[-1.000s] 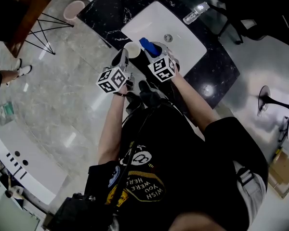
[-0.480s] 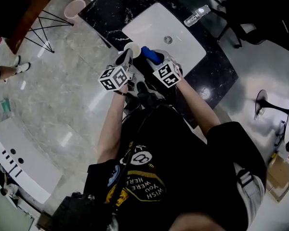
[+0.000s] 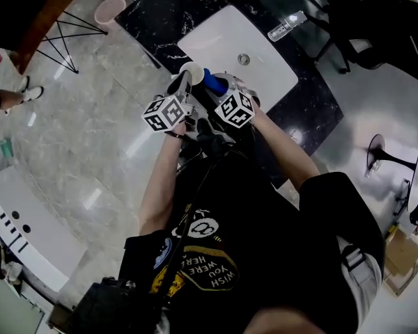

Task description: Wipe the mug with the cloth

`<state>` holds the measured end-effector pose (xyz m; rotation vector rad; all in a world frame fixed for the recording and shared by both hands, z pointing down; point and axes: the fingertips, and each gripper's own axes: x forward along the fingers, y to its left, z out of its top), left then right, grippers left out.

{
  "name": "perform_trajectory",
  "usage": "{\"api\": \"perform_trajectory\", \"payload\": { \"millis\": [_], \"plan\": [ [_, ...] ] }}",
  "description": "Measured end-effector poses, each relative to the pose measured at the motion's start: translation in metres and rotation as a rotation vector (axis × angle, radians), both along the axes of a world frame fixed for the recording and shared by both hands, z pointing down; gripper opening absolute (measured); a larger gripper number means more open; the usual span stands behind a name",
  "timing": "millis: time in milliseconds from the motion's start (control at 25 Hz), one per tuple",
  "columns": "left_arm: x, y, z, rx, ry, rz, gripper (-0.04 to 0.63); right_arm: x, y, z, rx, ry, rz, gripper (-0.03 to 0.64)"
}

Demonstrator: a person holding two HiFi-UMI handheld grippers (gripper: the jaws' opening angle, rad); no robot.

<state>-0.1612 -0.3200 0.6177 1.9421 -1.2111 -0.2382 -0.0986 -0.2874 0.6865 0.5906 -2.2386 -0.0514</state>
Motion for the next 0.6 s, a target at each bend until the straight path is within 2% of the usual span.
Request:
{"api": "perform_trajectory", "payload": {
  "millis": [80, 120, 200, 320, 480, 600],
  "plan": [
    [0.002, 0.001, 0.000, 0.002, -0.023, 0.003, 0.003, -0.001, 0.016, -0.009, -0.023, -0.064, -0.026, 0.147],
    [0.003, 0.001, 0.000, 0.001, -0.022, 0.003, 0.003, 0.003, 0.013, -0.012, -0.030, -0.096, -0.006, 0.147],
    [0.003, 0.001, 0.000, -0.001, -0.012, -0.002, 0.003, 0.016, -0.011, -0.018, -0.024, -0.139, 0.092, 0.146],
    [0.001, 0.000, -0.002, 0.007, -0.017, -0.010, 0.003, 0.023, -0.050, -0.014, -0.019, -0.123, 0.193, 0.146],
    [0.003, 0.000, -0.004, 0.008, -0.027, -0.017, 0.003, 0.007, -0.038, 0.014, -0.066, -0.025, 0.099, 0.146],
    [0.004, 0.002, -0.004, 0.007, -0.028, -0.024, 0.003, 0.002, 0.000, 0.006, -0.085, -0.044, 0.041, 0.146]
  ]
}}
